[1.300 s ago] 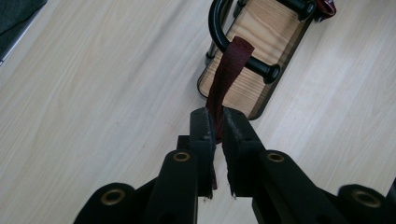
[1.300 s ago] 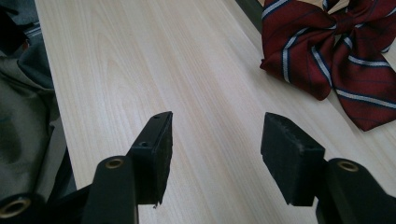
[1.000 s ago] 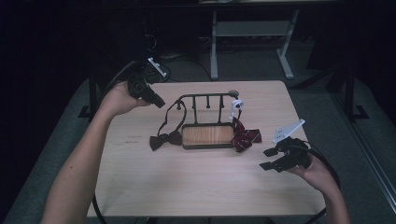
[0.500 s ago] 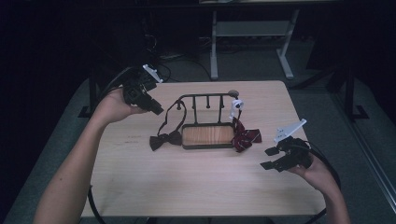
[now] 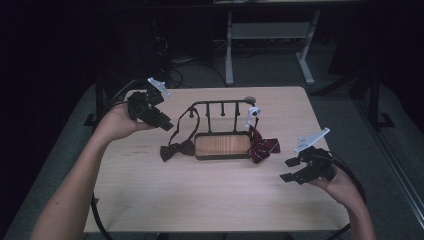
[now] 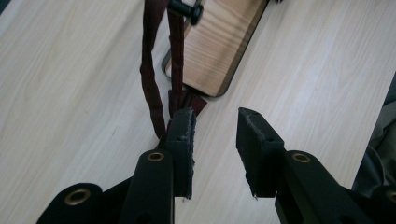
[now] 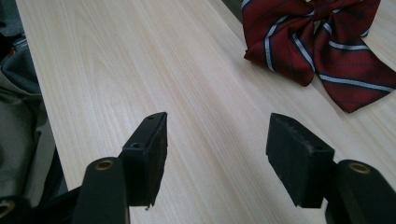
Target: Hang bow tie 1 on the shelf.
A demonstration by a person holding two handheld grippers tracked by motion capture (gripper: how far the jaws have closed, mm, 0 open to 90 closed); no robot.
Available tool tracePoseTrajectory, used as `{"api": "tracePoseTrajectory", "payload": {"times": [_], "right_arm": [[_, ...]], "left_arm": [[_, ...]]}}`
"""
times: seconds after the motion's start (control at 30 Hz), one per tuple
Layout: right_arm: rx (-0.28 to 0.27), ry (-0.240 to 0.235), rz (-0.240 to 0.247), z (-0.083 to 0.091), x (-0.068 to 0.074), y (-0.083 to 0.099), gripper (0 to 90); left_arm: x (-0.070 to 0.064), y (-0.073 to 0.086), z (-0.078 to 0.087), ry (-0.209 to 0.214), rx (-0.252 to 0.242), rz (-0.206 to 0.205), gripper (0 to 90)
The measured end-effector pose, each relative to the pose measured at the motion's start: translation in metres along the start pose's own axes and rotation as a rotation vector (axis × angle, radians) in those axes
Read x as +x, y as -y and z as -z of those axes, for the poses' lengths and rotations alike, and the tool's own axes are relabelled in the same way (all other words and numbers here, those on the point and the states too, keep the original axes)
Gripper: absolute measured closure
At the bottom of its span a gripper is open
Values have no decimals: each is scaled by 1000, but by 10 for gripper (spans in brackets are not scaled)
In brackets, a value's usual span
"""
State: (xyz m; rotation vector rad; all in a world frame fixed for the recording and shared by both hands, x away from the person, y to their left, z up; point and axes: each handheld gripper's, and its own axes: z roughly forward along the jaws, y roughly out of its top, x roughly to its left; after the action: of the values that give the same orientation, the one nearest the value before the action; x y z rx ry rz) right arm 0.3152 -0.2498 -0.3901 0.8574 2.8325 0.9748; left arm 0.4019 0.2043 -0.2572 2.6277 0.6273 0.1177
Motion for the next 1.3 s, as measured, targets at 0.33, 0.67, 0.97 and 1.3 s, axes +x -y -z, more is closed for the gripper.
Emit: {"api": "tracePoseTrajectory", "payload": {"times": [0.33, 0.67, 0.97, 1.3], "right_arm": [[3, 1, -4, 0, 0, 2, 379], [5, -1, -5, 0, 0, 3, 377], [9, -5, -7, -1, 0, 3, 375], [11, -3, -1, -3, 0, 3, 373]], "left_arm": [[-6, 12, -4, 7, -6, 2, 643], [-10, 27, -10, 22, -10, 5, 591], [-12, 40, -16, 23, -12, 15, 519], [-17, 49, -22, 22, -14, 11, 473]]}}
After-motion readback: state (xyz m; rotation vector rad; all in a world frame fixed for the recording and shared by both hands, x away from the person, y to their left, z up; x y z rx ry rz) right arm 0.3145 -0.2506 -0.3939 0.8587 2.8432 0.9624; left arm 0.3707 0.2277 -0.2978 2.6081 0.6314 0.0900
